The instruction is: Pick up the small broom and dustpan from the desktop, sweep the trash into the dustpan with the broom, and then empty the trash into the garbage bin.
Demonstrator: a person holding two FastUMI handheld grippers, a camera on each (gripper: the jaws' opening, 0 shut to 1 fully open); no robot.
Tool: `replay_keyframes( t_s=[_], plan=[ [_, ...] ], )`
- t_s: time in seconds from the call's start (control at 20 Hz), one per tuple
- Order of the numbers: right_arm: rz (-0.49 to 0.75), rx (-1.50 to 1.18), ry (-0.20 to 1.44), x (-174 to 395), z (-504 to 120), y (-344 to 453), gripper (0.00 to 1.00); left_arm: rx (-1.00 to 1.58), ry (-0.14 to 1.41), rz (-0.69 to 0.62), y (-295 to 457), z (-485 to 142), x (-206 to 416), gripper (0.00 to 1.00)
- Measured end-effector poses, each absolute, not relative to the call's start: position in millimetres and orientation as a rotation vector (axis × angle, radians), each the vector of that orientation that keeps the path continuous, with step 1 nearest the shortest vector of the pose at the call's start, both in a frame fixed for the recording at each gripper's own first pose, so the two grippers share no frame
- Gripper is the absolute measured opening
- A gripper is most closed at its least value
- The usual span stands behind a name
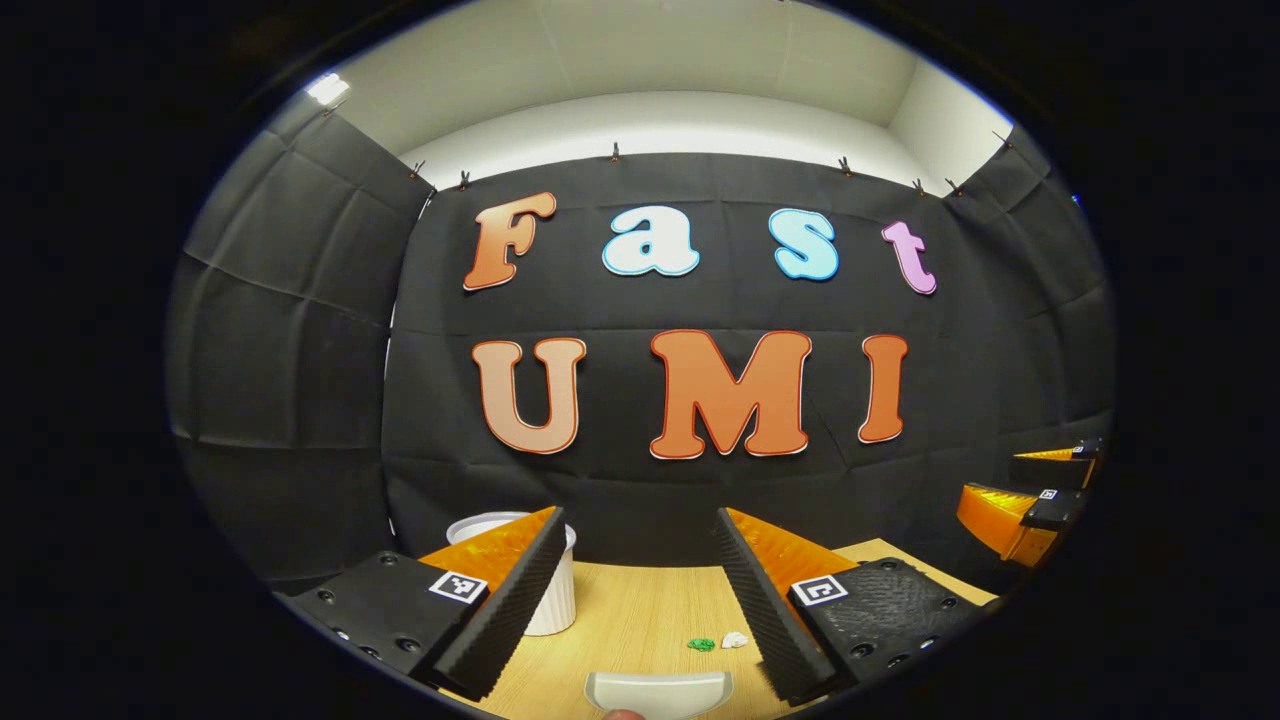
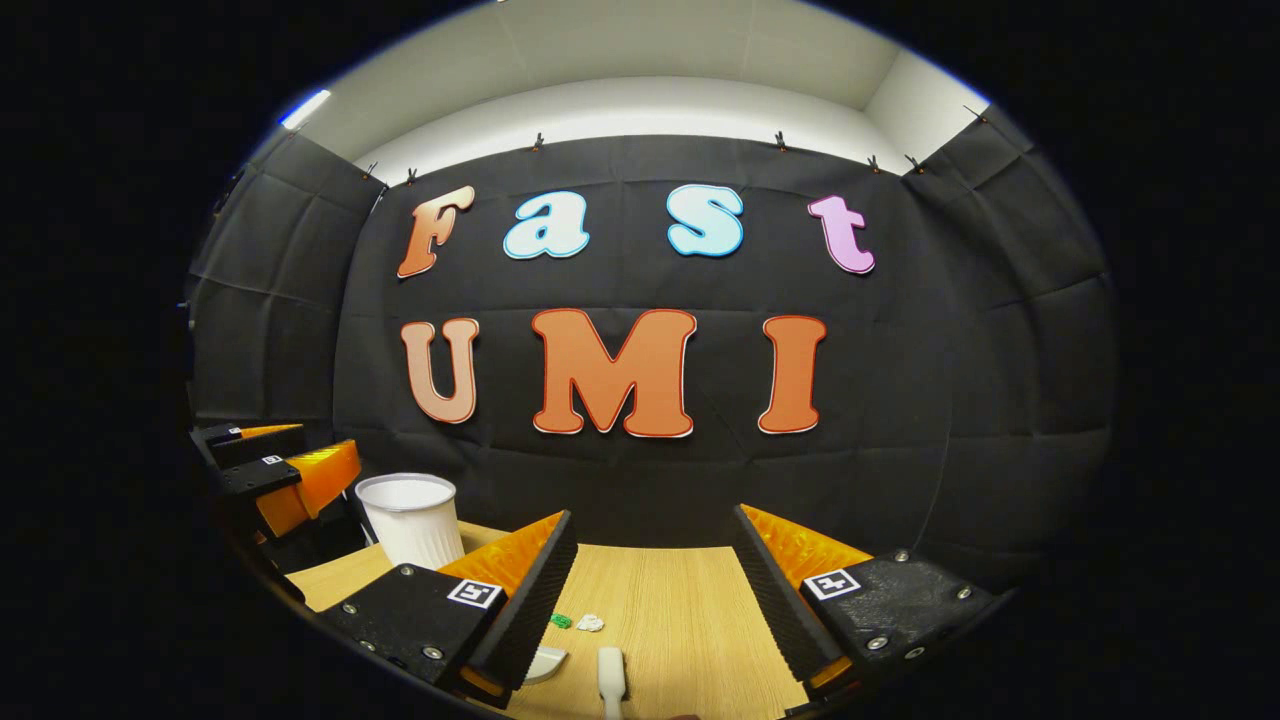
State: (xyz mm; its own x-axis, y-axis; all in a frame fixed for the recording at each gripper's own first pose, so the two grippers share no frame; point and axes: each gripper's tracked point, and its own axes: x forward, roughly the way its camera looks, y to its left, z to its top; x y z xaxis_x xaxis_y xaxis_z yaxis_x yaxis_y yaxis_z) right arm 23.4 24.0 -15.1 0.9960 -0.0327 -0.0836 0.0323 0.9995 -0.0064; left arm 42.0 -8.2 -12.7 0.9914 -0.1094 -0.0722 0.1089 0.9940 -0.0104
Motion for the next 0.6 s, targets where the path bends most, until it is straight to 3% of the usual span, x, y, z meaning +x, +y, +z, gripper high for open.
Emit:
replay_keyframes(
  t_s=[0.6],
  plan=[
    [-0.020, -0.010, 0.137, 29.4, -36.1, 27.0, 0.94, 0.010, 0.110, -0.117, -12.4, -30.1, 47.8, 0.95]
  ],
)
